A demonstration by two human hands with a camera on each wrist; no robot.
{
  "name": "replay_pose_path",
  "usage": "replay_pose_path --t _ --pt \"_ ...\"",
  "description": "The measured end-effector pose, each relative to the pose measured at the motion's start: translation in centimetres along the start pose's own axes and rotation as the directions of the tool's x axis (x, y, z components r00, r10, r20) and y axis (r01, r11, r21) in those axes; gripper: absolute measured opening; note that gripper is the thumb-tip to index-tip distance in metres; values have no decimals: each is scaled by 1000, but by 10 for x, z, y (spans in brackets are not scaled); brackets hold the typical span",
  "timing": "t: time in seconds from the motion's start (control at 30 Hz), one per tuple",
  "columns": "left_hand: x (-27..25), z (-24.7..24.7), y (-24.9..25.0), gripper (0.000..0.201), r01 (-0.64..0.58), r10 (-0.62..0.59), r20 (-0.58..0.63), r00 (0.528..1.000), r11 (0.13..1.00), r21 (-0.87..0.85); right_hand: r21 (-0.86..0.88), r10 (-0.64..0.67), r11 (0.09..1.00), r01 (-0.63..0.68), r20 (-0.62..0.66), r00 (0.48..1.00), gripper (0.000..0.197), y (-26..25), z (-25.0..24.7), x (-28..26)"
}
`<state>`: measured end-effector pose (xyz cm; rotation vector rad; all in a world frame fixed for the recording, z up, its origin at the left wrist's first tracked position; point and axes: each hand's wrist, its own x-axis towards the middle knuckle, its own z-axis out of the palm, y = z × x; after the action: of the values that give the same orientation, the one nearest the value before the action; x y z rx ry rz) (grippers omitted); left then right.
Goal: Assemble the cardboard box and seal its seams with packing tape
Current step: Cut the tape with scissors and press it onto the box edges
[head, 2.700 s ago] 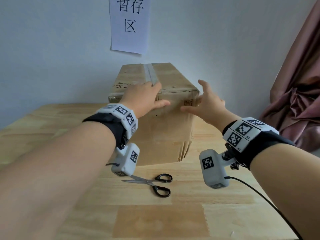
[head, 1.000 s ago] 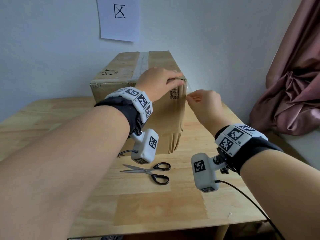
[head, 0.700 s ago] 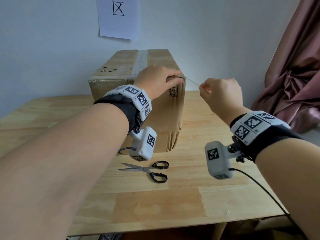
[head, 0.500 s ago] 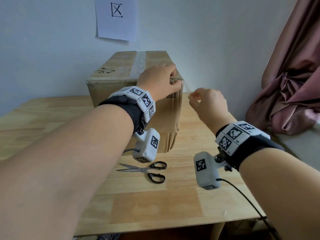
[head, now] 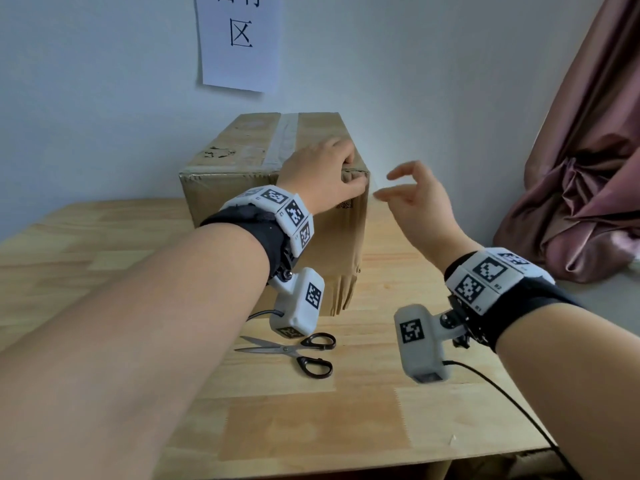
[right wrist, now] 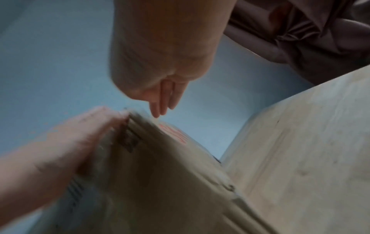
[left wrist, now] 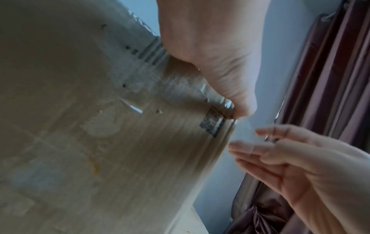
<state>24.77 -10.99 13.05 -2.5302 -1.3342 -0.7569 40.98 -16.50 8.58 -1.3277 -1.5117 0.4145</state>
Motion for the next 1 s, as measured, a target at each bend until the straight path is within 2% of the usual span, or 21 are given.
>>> replay_pose_path --t 0.07,0.13,0.23,0.3,0.43,0.53,0.63,0.7,0.77,0.83,1.0 --pt "1 3 4 41 -12 10 16 1000 997 76 -73 -25 997 30 66 997 31 -3 0 12" --pt "3 1 4 47 -28 23 70 997 997 72 -182 -90 976 117 148 985 31 -7 -2 19" --pt "4 -12 -9 42 -41 59 197 979 995 -92 -347 -203 891 291 269 941 26 -13 -7 22" --pt "2 -19 -19 39 -37 76 253 965 988 -153 -437 -234 820 370 335 913 21 -19 -9 25" --pt "-5 -21 -23 29 -57 107 261 959 980 -192 -536 -270 703 467 406 873 11 -31 -12 35" --pt "-8 -20 -20 37 -45 84 242 967 985 -164 -576 -323 635 514 406 855 10 -35 -9 40" --pt "-11 -17 -20 44 -40 59 214 975 995 -91 -516 -362 679 523 385 849 10 -32 0 41" --pt "-10 -16 -20 47 -40 58 207 977 995 -87 -462 -385 733 499 323 865 9 -23 6 41" --pt "-9 -16 -20 49 -34 52 205 977 995 -92 -374 -379 818 438 222 898 23 -13 9 39" --pt "-9 -16 -21 48 -35 53 186 981 994 -100 -345 -378 842 415 174 909 43 -1 13 34" --pt "-10 -15 -23 47 -29 50 172 984 992 -124 -418 -300 820 391 267 916 66 14 16 34"
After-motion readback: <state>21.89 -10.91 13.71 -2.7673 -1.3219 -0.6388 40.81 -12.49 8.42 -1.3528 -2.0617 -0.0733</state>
